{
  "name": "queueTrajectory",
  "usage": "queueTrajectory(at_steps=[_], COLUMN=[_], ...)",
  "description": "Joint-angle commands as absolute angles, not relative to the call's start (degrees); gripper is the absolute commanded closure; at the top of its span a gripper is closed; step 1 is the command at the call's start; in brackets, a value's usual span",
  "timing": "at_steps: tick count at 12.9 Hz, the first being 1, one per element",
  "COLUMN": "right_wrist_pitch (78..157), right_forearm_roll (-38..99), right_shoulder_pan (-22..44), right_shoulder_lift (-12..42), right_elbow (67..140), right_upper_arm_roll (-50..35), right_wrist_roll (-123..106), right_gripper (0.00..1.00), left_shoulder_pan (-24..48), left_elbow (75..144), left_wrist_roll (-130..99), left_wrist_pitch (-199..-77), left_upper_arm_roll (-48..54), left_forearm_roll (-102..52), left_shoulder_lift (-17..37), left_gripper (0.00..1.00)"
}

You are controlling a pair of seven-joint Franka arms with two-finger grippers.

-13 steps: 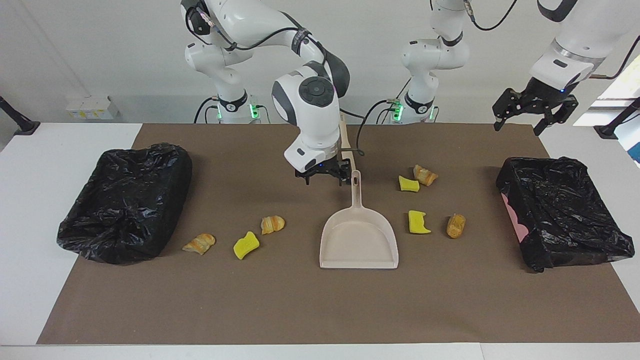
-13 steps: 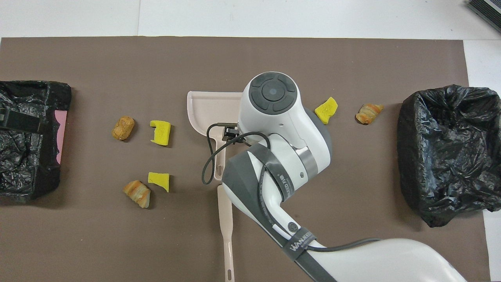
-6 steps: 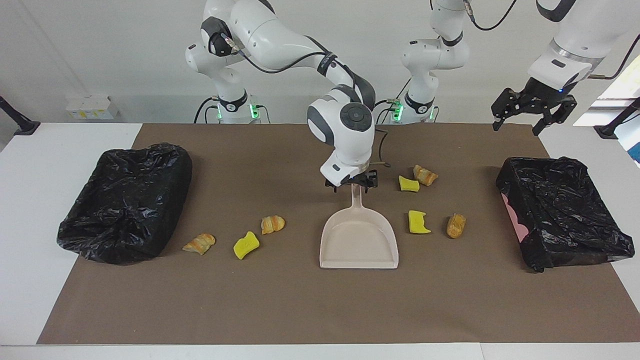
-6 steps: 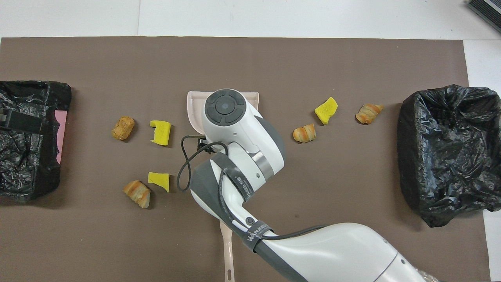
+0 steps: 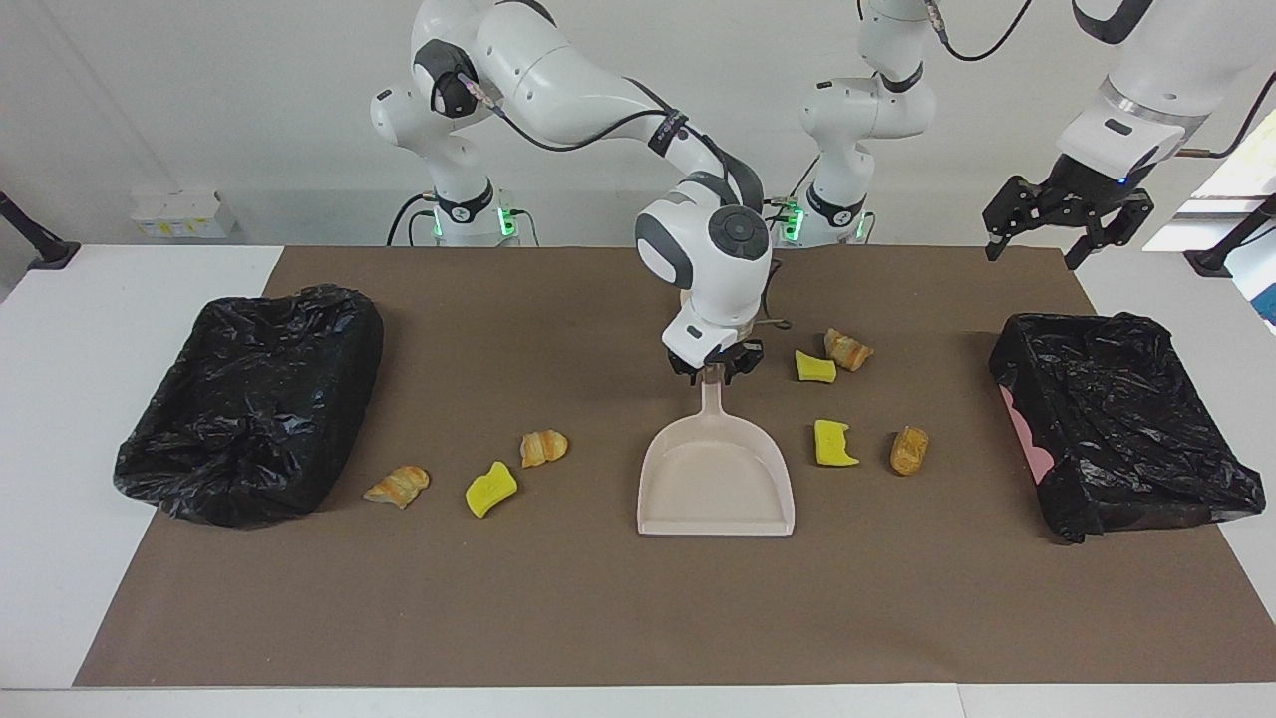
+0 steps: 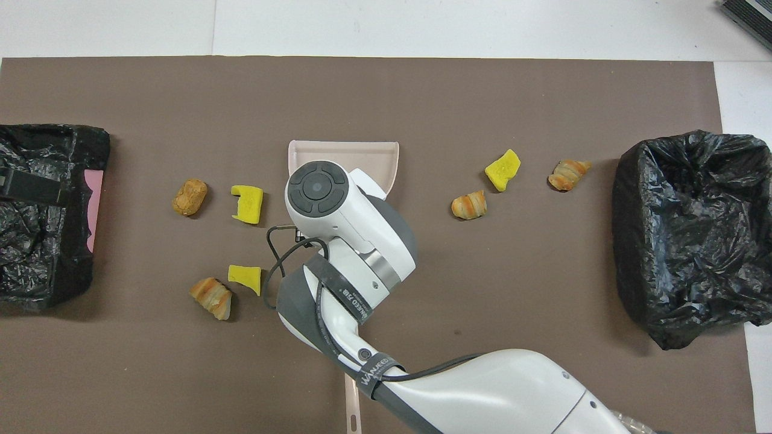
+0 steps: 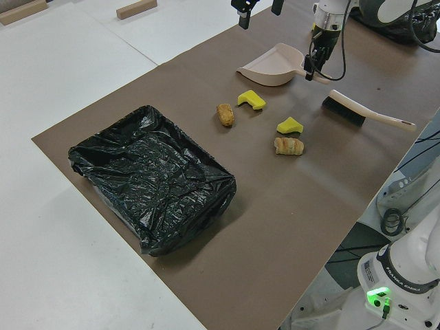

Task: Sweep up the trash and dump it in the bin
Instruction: 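Reach the right gripper to the dustpan handle and grasp it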

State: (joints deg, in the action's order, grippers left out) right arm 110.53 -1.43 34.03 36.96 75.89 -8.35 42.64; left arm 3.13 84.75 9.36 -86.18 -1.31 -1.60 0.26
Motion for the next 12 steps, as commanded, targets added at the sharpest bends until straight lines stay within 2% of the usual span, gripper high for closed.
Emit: queueTrajectory(at_steps=[1,2,4,8,12], right_wrist_pitch=[113.5,113.5,112.7,109.2,103.0], right_forearm_roll=[-2.7,-2.6,-2.8,-2.2,-0.9], right_shoulder_pan=[33.4,33.5,33.2,31.5,25.0], right_shoulder_lift=[36.7,36.4,36.1,31.6,27.3], right_elbow=[78.8,79.4,79.1,79.0,79.5], right_upper_arm_roll=[-8.7,-8.7,-8.6,-8.3,-9.2], right_wrist_roll=[43.2,43.2,43.2,42.9,27.5], right_gripper=[0.7,1.0,1.0,1.0,1.0], left_shoulder_pan=[3.0,2.8,2.7,2.8,2.8], left_elbow=[84.0,84.1,84.1,84.1,84.1], left_wrist_roll=[9.8,9.8,9.8,9.8,9.8], left_wrist_pitch=[-85.2,-85.2,-85.2,-85.2,-85.2], left_upper_arm_roll=[-1.1,-1.1,-1.1,-1.1,-1.1], left_forearm_roll=[-1.0,-1.0,-1.0,-0.9,-1.0], left_shoulder_lift=[0.1,0.0,0.0,0.0,0.0], left_gripper=[0.0,0.0,0.0,0.0,0.0])
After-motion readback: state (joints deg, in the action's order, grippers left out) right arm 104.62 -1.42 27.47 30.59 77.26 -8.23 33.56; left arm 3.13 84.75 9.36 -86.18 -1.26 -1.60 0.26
